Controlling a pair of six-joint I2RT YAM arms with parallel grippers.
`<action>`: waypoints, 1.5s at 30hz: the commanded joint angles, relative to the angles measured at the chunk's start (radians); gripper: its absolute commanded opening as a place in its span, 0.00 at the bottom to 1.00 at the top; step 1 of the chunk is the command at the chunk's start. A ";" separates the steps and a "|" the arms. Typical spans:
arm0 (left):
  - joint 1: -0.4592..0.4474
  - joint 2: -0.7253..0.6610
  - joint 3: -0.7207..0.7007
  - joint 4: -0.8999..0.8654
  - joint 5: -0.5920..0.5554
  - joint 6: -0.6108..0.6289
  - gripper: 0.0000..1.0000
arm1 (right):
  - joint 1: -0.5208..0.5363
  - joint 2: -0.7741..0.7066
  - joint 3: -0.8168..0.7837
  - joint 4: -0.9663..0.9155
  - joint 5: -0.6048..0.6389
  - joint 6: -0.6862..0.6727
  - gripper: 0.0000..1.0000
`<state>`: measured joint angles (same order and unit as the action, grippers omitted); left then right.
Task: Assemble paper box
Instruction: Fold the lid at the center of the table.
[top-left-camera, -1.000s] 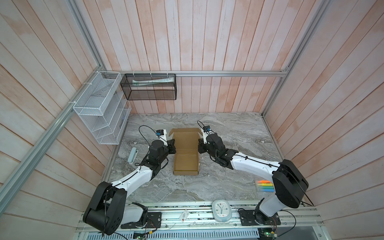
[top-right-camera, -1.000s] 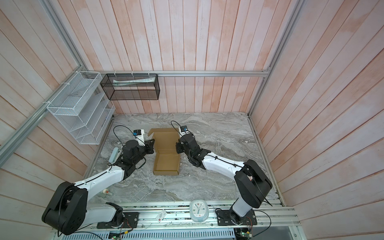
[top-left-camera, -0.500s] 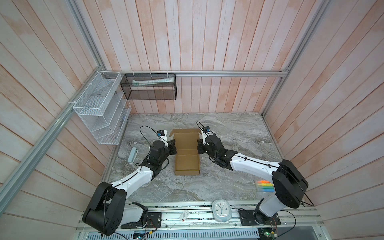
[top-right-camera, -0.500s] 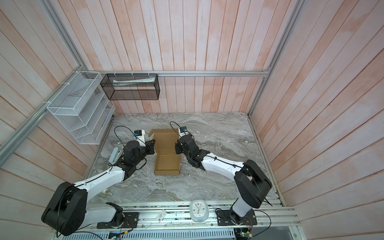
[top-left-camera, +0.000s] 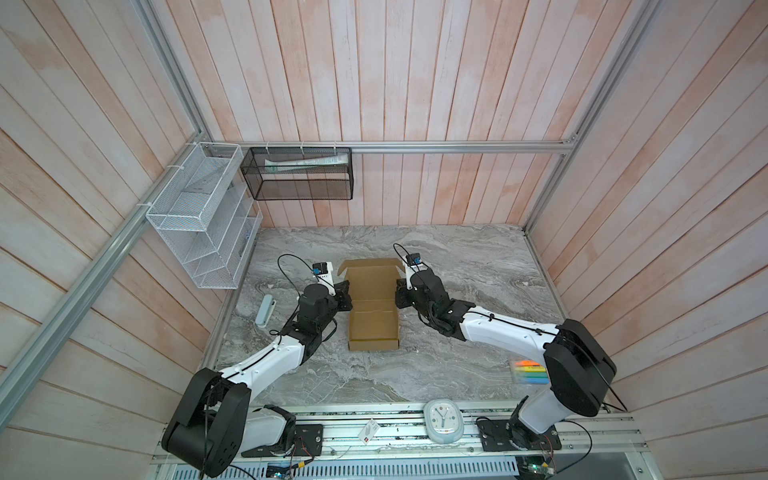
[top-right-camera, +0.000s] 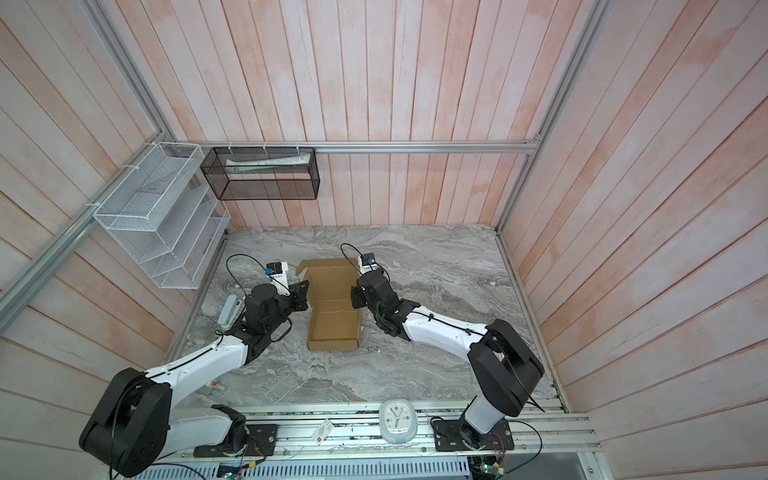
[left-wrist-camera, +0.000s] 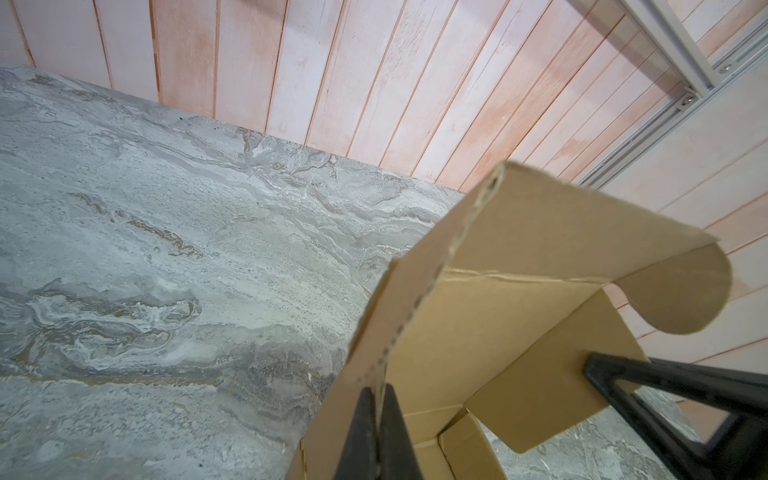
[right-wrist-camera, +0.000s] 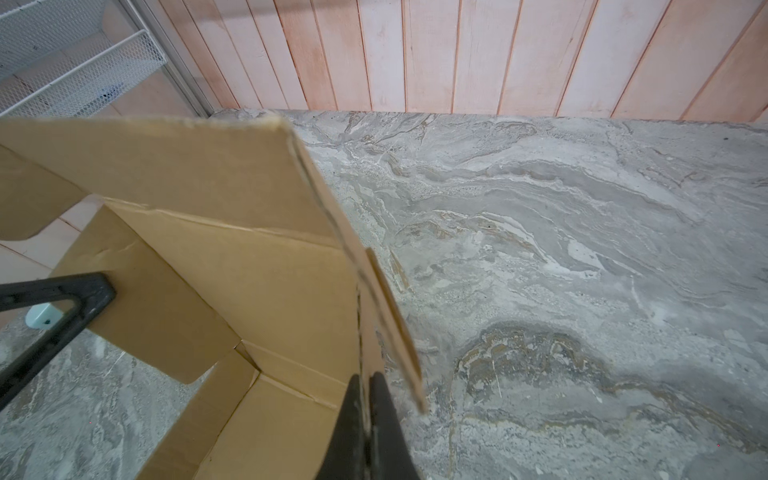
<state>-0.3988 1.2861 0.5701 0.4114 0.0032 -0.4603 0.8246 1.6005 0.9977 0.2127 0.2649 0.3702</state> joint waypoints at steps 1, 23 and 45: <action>-0.008 -0.009 -0.032 -0.019 0.004 -0.014 0.00 | 0.017 -0.003 -0.015 0.010 -0.011 0.008 0.03; -0.015 -0.027 -0.066 0.003 -0.012 -0.016 0.00 | 0.059 0.017 -0.004 0.045 -0.001 -0.020 0.02; -0.021 -0.019 -0.075 0.018 -0.011 -0.011 0.00 | 0.073 0.035 0.022 0.035 -0.009 0.012 0.22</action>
<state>-0.4072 1.2621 0.5194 0.4431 -0.0319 -0.4683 0.8841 1.6157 0.9874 0.2382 0.2867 0.3710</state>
